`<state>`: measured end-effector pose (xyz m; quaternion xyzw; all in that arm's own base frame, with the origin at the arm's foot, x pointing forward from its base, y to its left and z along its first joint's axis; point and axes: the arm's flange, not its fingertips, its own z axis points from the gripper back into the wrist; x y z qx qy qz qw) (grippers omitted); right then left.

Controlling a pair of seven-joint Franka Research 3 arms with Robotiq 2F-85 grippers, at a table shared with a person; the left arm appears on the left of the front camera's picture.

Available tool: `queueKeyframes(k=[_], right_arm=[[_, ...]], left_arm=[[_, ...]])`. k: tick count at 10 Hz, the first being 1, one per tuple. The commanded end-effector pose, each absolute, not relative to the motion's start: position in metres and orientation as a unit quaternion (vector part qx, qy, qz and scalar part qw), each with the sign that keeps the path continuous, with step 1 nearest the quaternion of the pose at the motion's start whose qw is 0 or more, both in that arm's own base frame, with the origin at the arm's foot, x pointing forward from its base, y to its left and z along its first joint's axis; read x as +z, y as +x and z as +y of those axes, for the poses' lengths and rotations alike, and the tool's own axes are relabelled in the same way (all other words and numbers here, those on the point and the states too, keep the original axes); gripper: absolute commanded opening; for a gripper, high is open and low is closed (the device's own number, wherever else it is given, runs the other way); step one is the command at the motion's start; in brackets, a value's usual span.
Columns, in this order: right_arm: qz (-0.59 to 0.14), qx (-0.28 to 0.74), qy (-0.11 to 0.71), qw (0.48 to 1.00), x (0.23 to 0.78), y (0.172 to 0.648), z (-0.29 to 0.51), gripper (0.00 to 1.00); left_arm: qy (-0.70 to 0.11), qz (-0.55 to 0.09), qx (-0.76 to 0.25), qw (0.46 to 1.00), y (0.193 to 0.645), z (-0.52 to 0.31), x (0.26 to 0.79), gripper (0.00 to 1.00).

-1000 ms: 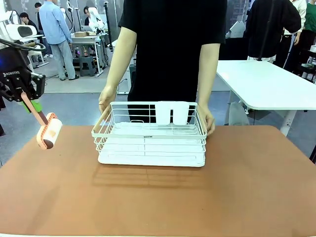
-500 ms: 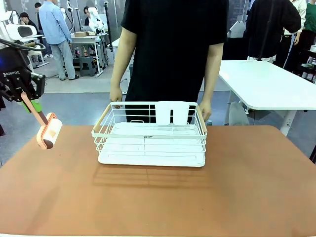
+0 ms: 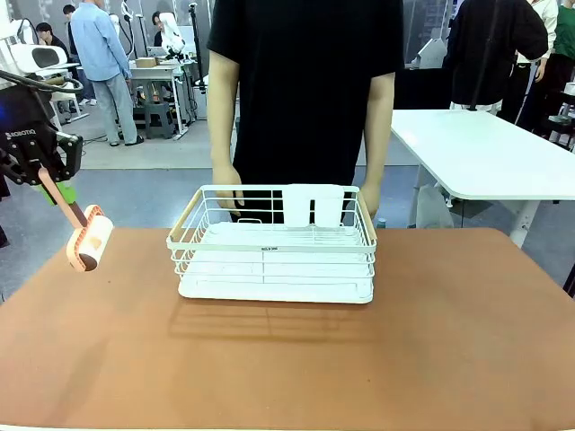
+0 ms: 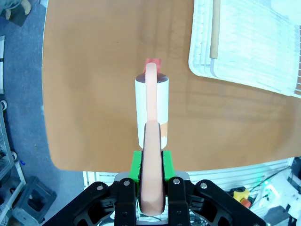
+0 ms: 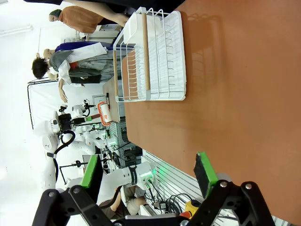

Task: Clean the table.
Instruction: Place the Lint Roller down when the Dish drying rack is positioned in the middle of the table.

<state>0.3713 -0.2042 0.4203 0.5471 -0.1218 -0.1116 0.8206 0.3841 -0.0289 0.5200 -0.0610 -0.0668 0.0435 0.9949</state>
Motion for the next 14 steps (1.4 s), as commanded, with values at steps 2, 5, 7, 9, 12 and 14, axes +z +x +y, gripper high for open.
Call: queueKeyframes(k=[2, 5, 7, 9, 12, 14], right_arm=[[-0.129, -0.105, 0.551, 0.817, 0.422, 0.370, -0.202, 1.00], [-0.129, -0.105, 0.551, 0.817, 0.422, 0.370, -0.202, 1.00], [-0.129, -0.105, 0.551, 0.817, 0.422, 0.370, -0.202, 1.00], [-0.129, -0.105, 0.551, 0.817, 0.422, 0.370, -0.202, 1.00], [-0.129, -0.105, 0.551, 0.817, 0.422, 0.370, -0.202, 1.00], [-0.129, -0.105, 0.551, 0.817, 0.422, 0.370, -0.202, 1.00]], left_arm=[[-0.068, -0.139, 0.269, 0.950, 0.408, -0.031, 0.515, 0.21], [-0.186, -0.134, 0.633, 0.739, 0.436, -0.013, 0.502, 0.21], [-0.231, -0.142, 0.685, 0.676, 0.449, -0.011, 0.486, 0.21], [-0.232, -0.165, 0.676, 0.680, 0.459, -0.016, 0.466, 0.21], [-0.230, -0.199, 0.643, 0.703, 0.463, -0.016, 0.421, 0.21], [-0.228, -0.194, 0.646, 0.702, 0.466, -0.011, 0.397, 0.21]])
